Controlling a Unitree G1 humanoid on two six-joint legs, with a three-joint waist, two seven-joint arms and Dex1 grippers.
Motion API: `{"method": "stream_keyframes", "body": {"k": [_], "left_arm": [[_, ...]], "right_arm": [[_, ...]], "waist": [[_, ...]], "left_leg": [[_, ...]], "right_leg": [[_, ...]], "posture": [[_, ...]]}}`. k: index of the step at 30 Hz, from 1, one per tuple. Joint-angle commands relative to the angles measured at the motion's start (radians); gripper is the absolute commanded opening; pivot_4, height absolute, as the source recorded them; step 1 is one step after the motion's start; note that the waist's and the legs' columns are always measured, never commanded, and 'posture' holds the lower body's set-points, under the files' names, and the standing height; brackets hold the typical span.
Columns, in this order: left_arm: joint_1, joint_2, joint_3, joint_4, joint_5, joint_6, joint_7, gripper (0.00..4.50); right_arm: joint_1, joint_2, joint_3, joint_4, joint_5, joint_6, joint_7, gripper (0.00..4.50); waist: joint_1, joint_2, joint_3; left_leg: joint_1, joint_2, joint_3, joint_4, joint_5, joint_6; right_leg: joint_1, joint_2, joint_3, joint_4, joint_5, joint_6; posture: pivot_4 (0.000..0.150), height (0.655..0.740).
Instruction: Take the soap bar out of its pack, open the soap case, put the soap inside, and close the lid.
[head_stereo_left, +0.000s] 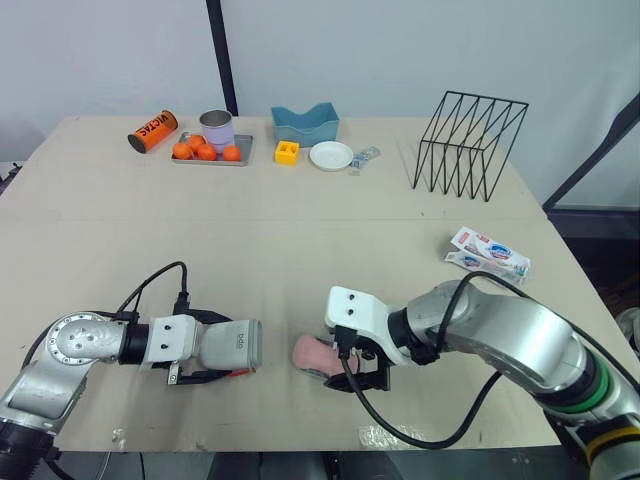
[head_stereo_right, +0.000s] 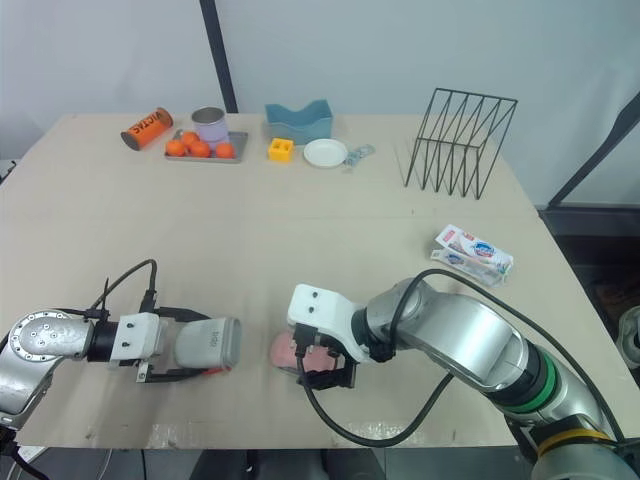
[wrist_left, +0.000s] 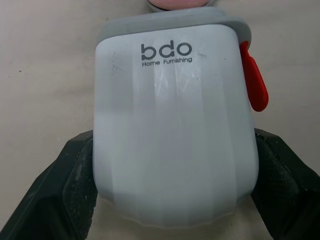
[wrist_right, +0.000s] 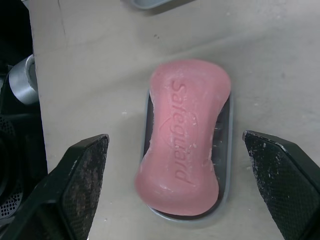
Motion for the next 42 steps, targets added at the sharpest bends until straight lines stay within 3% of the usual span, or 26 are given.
{"method": "stream_keyframes", "body": {"k": [1, 11, 26, 42], "left_arm": [[-0.008, 0.009, 0.027, -0.015, -0.015, -0.009, 0.002, 3.54], [-0.006, 0.019, 0.034, -0.012, -0.017, -0.009, -0.003, 3.54], [-0.045, 0.008, 0.006, 0.027, 0.002, -0.034, -0.013, 3.54], [-0.045, 0.004, 0.009, 0.028, 0.007, -0.041, -0.014, 3.54]], "right_arm": [[0.016, -0.003, -0.002, -0.052, 0.017, 0.005, -0.012, 4.44], [0.037, -0.007, 0.074, -0.01, -0.041, -0.035, -0.072, 4.44], [0.036, -0.007, -0.024, -0.036, 0.006, -0.012, -0.066, 4.44], [0.085, -0.05, 0.09, -0.02, -0.082, -0.083, -0.107, 4.44]], "waist": [[0.0, 0.0, 0.0], [0.0, 0.0, 0.0], [0.0, 0.0, 0.0], [0.0, 0.0, 0.0]], "left_leg": [[0.0, 0.0, 0.0, 0.0, 0.0, 0.0], [0.0, 0.0, 0.0, 0.0, 0.0, 0.0], [0.0, 0.0, 0.0, 0.0, 0.0, 0.0], [-0.001, 0.0, 0.0, 0.0, 0.0, 0.0]], "right_leg": [[0.0, 0.0, 0.0, 0.0, 0.0, 0.0], [0.0, 0.0, 0.0, 0.0, 0.0, 0.0], [-0.001, 0.0, 0.0, 0.0, 0.0, 0.0], [-0.001, 0.0, 0.0, 0.0, 0.0, 0.0]], "posture": [[0.15, 0.74], [0.15, 0.74], [0.15, 0.74], [0.15, 0.74]]}}
